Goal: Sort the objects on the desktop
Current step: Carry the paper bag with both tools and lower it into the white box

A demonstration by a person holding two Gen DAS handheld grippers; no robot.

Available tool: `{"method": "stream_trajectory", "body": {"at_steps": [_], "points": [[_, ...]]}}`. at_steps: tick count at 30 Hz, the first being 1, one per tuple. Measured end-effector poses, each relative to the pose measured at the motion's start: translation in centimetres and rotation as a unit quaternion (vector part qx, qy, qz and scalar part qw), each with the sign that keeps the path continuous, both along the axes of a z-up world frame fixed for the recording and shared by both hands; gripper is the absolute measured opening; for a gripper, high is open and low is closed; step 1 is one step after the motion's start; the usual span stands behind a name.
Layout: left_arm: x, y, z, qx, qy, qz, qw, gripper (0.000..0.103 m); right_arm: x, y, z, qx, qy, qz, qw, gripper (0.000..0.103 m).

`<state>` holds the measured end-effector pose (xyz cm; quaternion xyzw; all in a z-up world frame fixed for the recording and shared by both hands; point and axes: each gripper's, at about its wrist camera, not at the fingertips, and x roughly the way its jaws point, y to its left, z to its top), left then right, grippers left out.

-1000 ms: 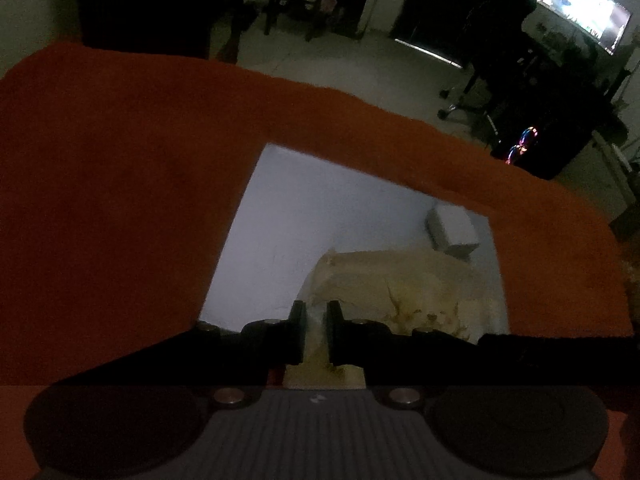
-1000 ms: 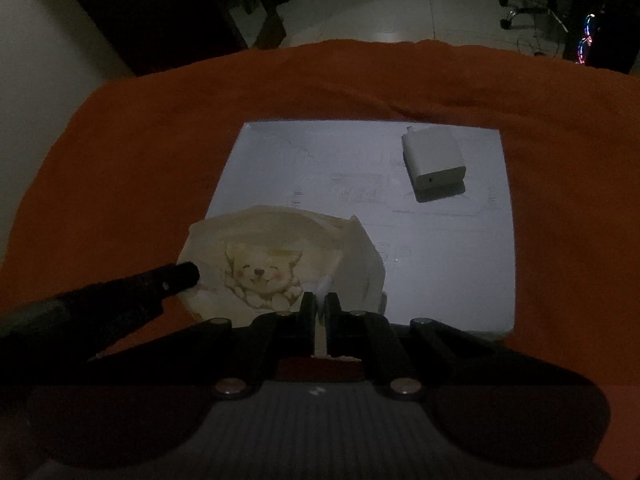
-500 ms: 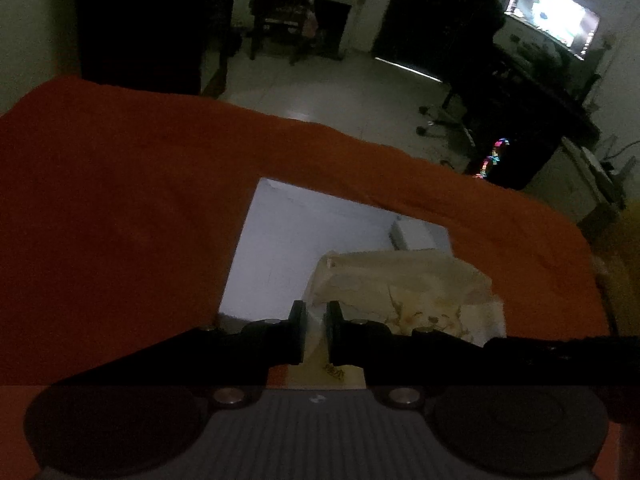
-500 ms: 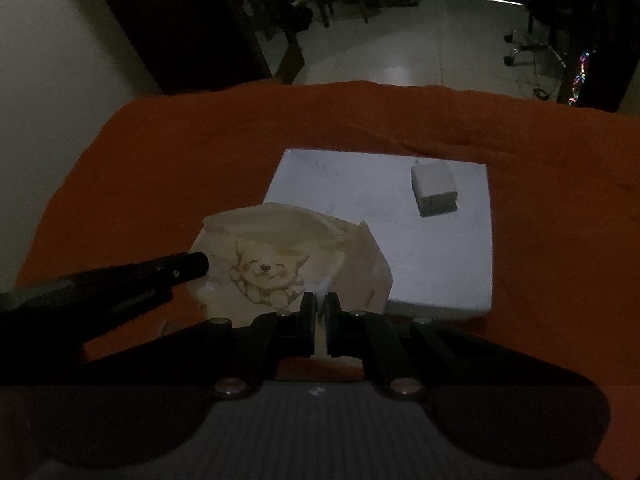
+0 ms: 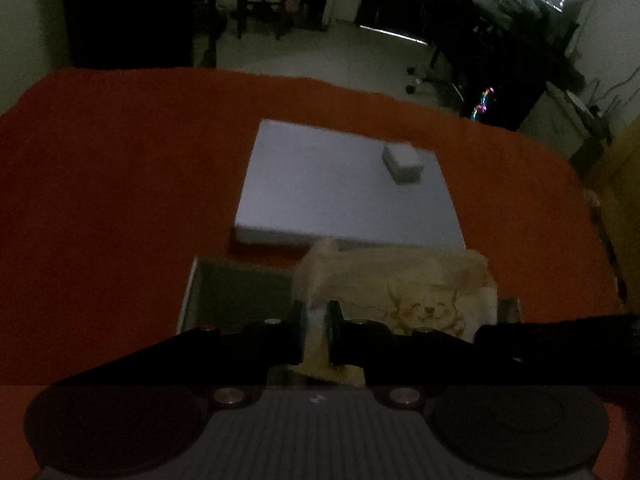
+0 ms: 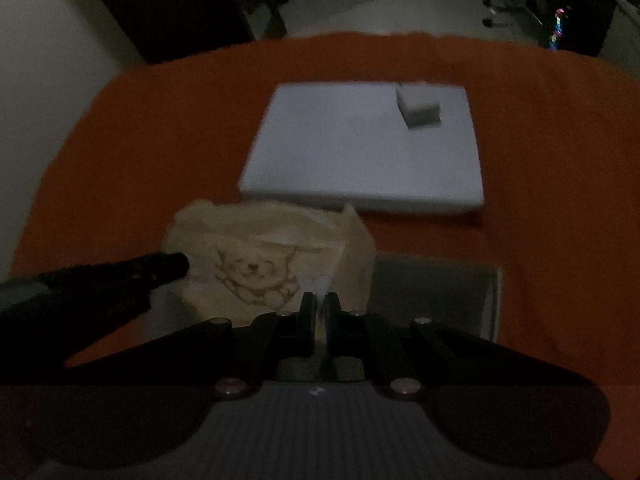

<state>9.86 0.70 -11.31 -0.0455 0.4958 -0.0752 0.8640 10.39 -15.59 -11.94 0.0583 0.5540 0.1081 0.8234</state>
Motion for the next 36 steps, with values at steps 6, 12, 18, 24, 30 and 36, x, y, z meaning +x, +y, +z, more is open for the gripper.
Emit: {"method": "stream_trajectory", "body": {"at_steps": [6, 12, 18, 24, 30, 36], "points": [[-2.6, -0.8, -1.9, 0.034, 0.014, 0.0, 0.9993, 0.008, -3.8, -0.2, -2.4, 0.014, 0.014, -0.045, 0.999, 0.006], [-3.5, -0.9, -5.8, 0.041, 0.046, 0.004, 0.9981, 0.008, -5.5, 0.0, -5.7, -0.01, 0.034, -0.038, 0.999, 0.006], [-4.5, -0.9, -8.3, 0.064, 0.07, -0.008, 0.9955, 0.008, -6.2, 0.4, -8.0, -0.028, 0.061, -0.021, 0.998, 0.006], [-5.0, -1.3, -9.2, 0.082, 0.078, -0.016, 0.9934, 0.009, -6.7, 0.8, -8.6, -0.035, 0.074, -0.018, 0.997, 0.007], [-5.0, -1.0, -9.3, 0.08, 0.081, -0.01, 0.9934, 0.009, -6.7, 0.7, -9.1, -0.031, 0.089, -0.021, 0.995, 0.009], [-4.6, -0.1, -7.2, 0.059, 0.064, 0.019, 0.996, 0.067, -5.5, -0.1, -7.6, -0.03, 0.094, -0.03, 0.995, 0.041]]}}
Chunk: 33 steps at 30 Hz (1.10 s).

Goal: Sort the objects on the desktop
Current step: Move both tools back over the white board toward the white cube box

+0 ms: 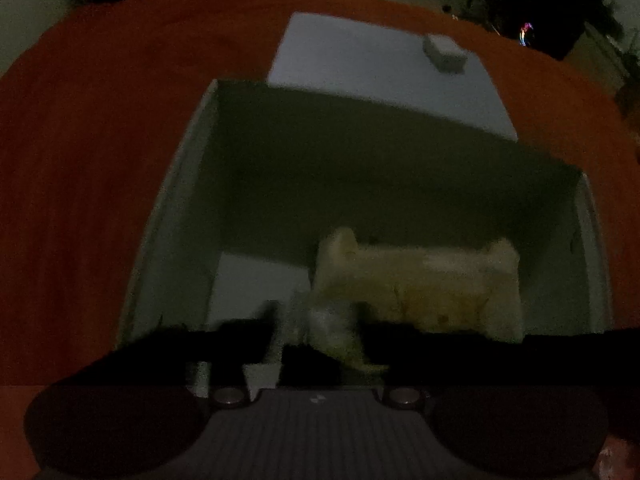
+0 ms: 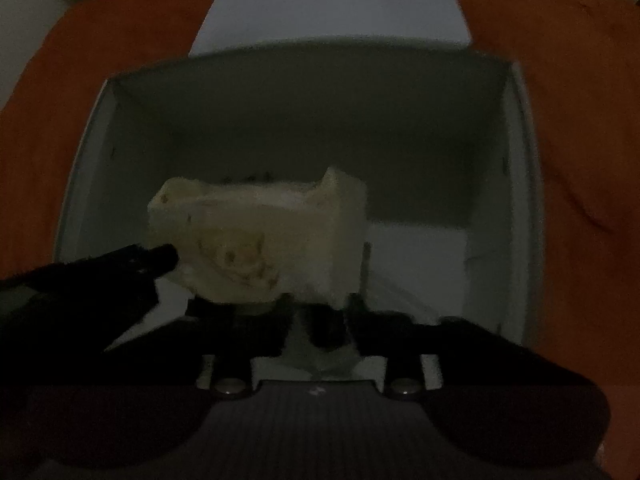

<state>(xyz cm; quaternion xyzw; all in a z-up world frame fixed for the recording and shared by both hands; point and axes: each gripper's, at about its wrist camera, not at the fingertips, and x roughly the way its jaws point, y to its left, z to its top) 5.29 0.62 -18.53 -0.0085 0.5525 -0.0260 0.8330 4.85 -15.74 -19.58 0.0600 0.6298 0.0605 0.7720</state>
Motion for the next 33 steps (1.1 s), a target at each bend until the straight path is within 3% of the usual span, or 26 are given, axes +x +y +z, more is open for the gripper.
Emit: {"method": "stream_trajectory", "body": {"at_steps": [4, 8, 11, 16, 20, 25, 30, 32, 33], "points": [[0.5, -0.2, 2.7, 0.03, -0.035, -0.027, 0.9986, 0.067, 1.6, -1.4, 3.1, 0.015, -0.015, -0.011, 1.0, 0.041], [1.8, 0.9, 5.5, 0.001, -0.04, -0.009, 0.9992, 0.068, 3.4, -3.1, 7.6, 0.024, -0.049, -0.019, 0.998, 0.042], [2.9, 1.7, 7.9, -0.022, -0.049, 0.004, 0.9985, 0.077, 4.6, -4.5, 11.3, 0.023, -0.076, -0.025, 0.997, 0.047], [4.5, 1.8, 12.4, -0.022, -0.089, -0.003, 0.9957, 0.078, 6.5, -6.2, 16.7, 0.006, -0.113, -0.034, 0.993, 0.054], [6.4, 1.3, 15.4, -0.028, -0.116, 0.0, 0.9928, 0.086, 8.1, -7.6, 20.2, 0.006, -0.136, -0.044, 0.99, 0.056], [9.5, -0.2, 16.9, -0.027, -0.129, -0.004, 0.9912, 0.086, 10.4, -8.9, 21.1, 0.012, -0.142, -0.054, 0.988, 0.058], [12.4, -1.7, 16.6, -0.021, -0.125, -0.017, 0.9917, 0.087, 12.9, -9.3, 19.5, -0.006, -0.133, -0.052, 0.99, 0.058], [13.3, -2.4, 16.4, -0.011, -0.126, -0.03, 0.9914, 0.089, 13.9, -9.2, 18.8, -0.016, -0.132, -0.057, 0.989, 0.062], [13.7, -2.7, 16.3, -0.007, -0.128, -0.037, 0.9911, 0.091, 14.3, -9.2, 18.4, -0.022, -0.133, -0.061, 0.989, 0.069]]}}
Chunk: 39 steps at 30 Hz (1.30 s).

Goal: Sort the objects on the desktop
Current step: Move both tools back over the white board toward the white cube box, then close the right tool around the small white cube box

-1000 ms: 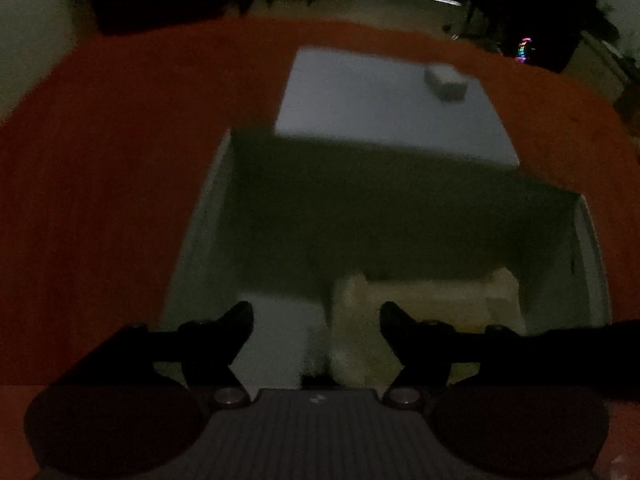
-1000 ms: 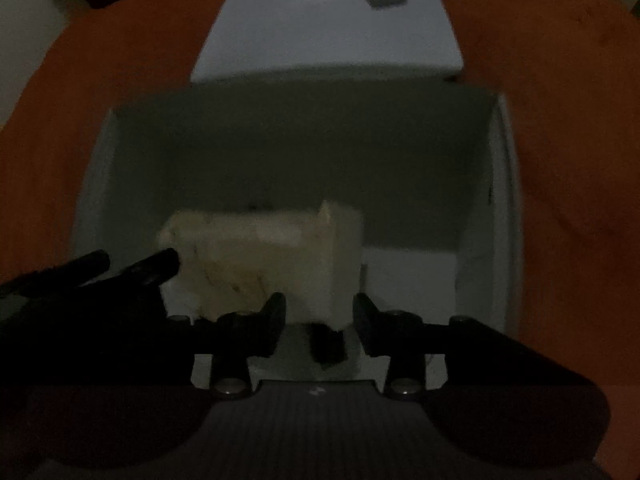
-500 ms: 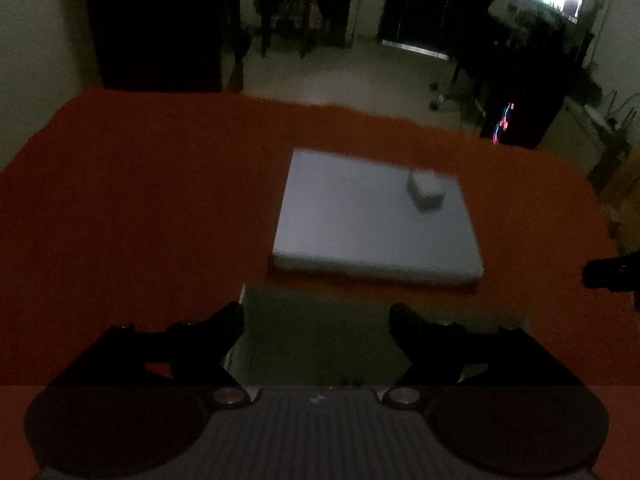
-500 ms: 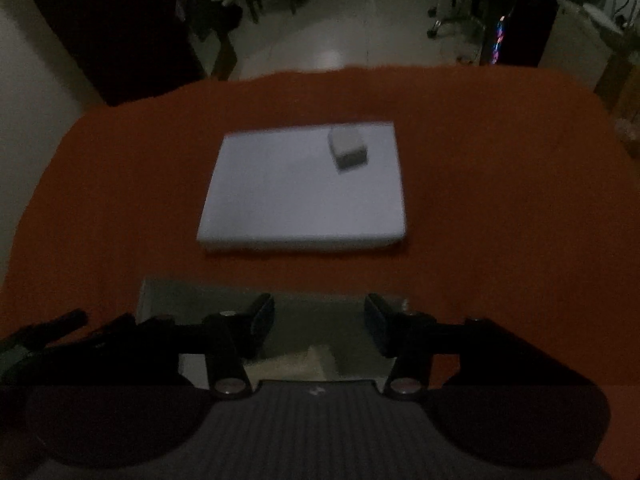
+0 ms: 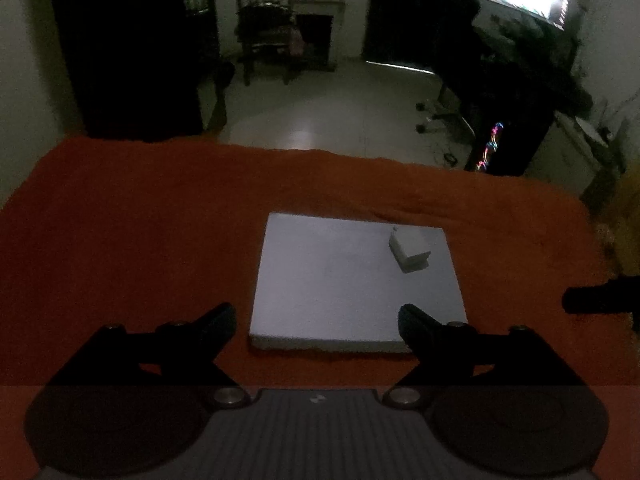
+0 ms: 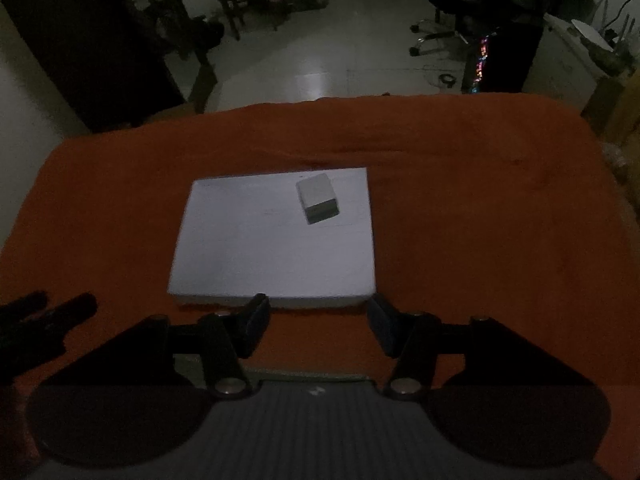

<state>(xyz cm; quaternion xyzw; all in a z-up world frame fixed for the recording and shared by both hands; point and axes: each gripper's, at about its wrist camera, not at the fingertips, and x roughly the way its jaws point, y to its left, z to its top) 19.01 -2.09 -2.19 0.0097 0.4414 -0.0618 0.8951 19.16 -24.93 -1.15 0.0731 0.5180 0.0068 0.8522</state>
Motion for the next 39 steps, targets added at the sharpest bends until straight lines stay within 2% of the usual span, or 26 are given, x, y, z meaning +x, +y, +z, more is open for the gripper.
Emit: {"method": "stream_trajectory", "body": {"at_steps": [3, 7, 12, 14, 16, 20, 22, 26, 30, 39], "points": [[1.8, -1.1, -0.8, 0.008, -0.005, -0.017, 0.9998, 0.093, 1.6, 0.3, -1.4, -0.008, -0.007, -0.011, 1.0, 0.08], [5.9, -2.2, -3.3, 0.007, 0.003, -0.02, 0.9998, 0.093, 5.3, 1.6, -4.2, -0.018, 0.003, 0.021, 1.0, 0.08], [13.2, -2.8, -8.7, -0.026, 0.034, -0.005, 0.9991, 0.093, 12.0, 3.2, -9.6, -0.017, 0.032, 0.058, 0.998, 0.08], [15.7, -2.8, -11.1, -0.028, 0.04, -0.006, 0.9988, 0.093, 14.6, 3.5, -11.9, -0.013, 0.04, 0.064, 0.997, 0.08], [18.0, -2.4, -13.2, -0.046, 0.048, 0.004, 0.9978, 0.093, 16.8, 3.4, -13.8, -0.005, 0.048, 0.062, 0.997, 0.08], [21.1, -0.9, -16.8, -0.09, 0.082, 0.039, 0.9918, 0.091, 19.6, 2.5, -17.1, 0.008, 0.069, 0.054, 0.996, 0.08], [22.2, -0.6, -18.0, -0.1, 0.092, 0.05, 0.9895, 0.09, 20.4, 2.0, -18.3, 0.008, 0.073, 0.059, 0.996, 0.08], [23.7, -1.1, -19.8, -0.117, 0.106, 0.059, 0.9857, 0.09, 21.9, 0.6, -19.4, 0.003, 0.077, 0.062, 0.995, 0.08], [24.5, -3.1, -21.1, -0.129, 0.117, 0.047, 0.9835, 0.09, 23.3, -1.1, -19.5, 0.006, 0.068, 0.06, 0.996, 0.08], [25.9, -6.2, -22.3, -0.152, 0.132, 0.039, 0.9788, 0.09, 25.1, -3.4, -20.2, 0.024, 0.064, 0.051, 0.996, 0.08]]}}
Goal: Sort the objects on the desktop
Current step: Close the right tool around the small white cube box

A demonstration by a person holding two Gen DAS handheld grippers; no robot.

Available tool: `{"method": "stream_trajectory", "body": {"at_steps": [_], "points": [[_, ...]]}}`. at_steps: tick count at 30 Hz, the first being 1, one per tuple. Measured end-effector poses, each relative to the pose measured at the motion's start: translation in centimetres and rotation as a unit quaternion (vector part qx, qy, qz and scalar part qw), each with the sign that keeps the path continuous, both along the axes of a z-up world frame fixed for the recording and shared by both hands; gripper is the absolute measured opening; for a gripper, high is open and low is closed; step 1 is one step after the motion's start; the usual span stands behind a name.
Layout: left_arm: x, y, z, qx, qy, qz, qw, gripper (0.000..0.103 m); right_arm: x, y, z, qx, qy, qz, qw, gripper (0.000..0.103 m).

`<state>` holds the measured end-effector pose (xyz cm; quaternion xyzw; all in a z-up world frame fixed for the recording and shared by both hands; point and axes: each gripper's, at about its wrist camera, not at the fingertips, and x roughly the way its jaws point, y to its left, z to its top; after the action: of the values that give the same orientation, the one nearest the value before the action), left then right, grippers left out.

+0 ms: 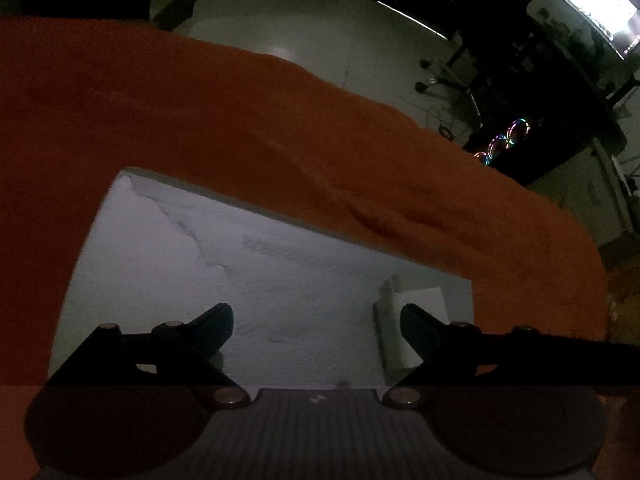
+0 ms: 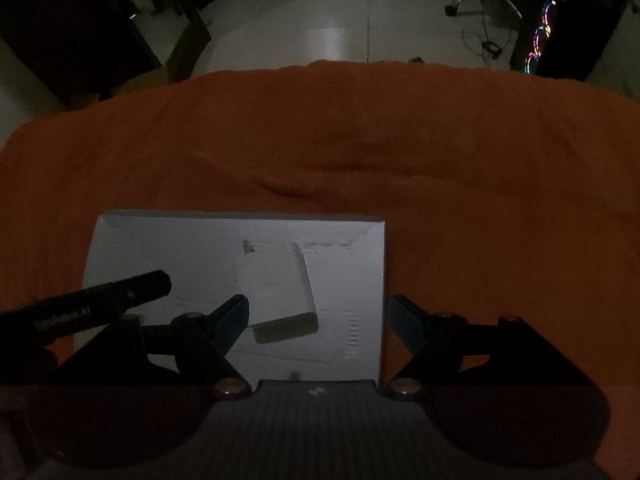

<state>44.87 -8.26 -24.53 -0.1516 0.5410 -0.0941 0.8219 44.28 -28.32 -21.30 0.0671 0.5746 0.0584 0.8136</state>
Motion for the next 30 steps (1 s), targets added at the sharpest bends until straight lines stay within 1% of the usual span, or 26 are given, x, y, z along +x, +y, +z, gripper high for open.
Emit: {"method": "stream_trajectory", "body": {"at_steps": [10, 17, 19, 22, 27, 30], "points": [[0.6, -1.0, -1.2, 0.002, 0.017, 0.006, 0.9998, 0.09, 1.0, 0.3, -1.1, -0.003, 0.01, 0.014, 1.0, 0.08], [0.8, -1.9, -2.1, 0.011, 0.026, 0.007, 0.9996, 0.09, 1.2, 0.7, -2.8, 0.002, 0.022, 0.009, 1.0, 0.08], [1.1, -1.3, -2.2, 0.011, 0.029, 0.015, 0.9994, 0.09, 1.2, 1.0, -3.1, 0.005, 0.02, 0.008, 1.0, 0.08], [1.6, 0.2, -2.1, 0.023, 0.028, 0.035, 0.9987, 0.09, 1.2, 2.1, -3.5, -0.006, 0.014, 0.022, 1.0, 0.08], [1.8, 2.6, -2.0, 0.039, 0.025, 0.044, 0.998, 0.09, 1.9, 4.8, -4.0, -0.017, 0.005, 0.055, 0.998, 0.08], [1.7, 3.9, -2.0, 0.049, 0.023, 0.046, 0.9975, 0.09, 2.4, 6.7, -4.8, -0.049, 0.001, 0.077, 0.996, 0.08]]}}
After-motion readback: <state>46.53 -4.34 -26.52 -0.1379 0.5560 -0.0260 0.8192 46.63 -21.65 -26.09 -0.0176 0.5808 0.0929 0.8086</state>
